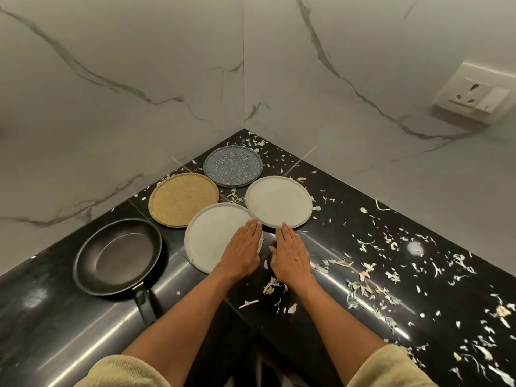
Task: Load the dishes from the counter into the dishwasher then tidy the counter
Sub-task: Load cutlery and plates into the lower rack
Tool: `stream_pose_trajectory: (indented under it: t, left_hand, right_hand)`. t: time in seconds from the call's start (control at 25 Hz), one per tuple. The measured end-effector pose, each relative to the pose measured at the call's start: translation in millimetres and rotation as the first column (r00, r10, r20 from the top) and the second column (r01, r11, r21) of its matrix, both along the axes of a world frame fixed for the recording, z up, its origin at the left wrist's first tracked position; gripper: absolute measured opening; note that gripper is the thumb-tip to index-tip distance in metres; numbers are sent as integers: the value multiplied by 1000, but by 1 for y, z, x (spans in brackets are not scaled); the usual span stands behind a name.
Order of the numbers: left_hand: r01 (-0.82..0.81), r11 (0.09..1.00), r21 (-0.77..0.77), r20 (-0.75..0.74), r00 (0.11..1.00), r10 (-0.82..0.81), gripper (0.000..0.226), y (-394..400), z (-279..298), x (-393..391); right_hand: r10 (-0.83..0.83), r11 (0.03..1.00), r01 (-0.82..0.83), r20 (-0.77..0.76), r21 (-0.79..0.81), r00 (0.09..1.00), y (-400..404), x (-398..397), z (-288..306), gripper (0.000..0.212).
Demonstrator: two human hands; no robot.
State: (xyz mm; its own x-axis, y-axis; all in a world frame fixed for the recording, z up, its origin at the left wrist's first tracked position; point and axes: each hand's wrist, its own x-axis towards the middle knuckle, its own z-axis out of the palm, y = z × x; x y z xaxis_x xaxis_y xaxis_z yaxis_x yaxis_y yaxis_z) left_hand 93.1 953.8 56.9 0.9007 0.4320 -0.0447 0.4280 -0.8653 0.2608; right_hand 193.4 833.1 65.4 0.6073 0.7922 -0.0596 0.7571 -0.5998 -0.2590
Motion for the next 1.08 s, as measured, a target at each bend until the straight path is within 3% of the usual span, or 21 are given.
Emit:
stream_pose_trajectory:
  t: [0.36,0.56,0.76,0.88,0.96,1.08]
  left_hand:
    - [40,999,-22,3,999,-40,63,31,-24,63]
    - [29,999,-13,85,996,-28,45,37,-27,71]
    - [51,998,-32,50,998,-49,42,32,-20,84]
    - [83,995,-57,17,996,-82,42,22,-18,87]
    - [102,993,-63,9,995,-102,42,14,-18,87]
    - [113,991,-72,6,994,-113,44,0,-16,88]
  right_hand:
    - [17,1000,-18,-20,-8,1000,21,68,-33,59]
    - [81,975,-110,150,194,985,27,95,-34,17]
    - [113,964,-144,145,223,983,24,93,-32,15]
    - [64,954,-83,74,288,995,16,87,-34,8]
    - [-36,929,44,-27,367,999,8,89,-34,7]
    - [-279,865,323,-166,384,946,-1,98,-31,33]
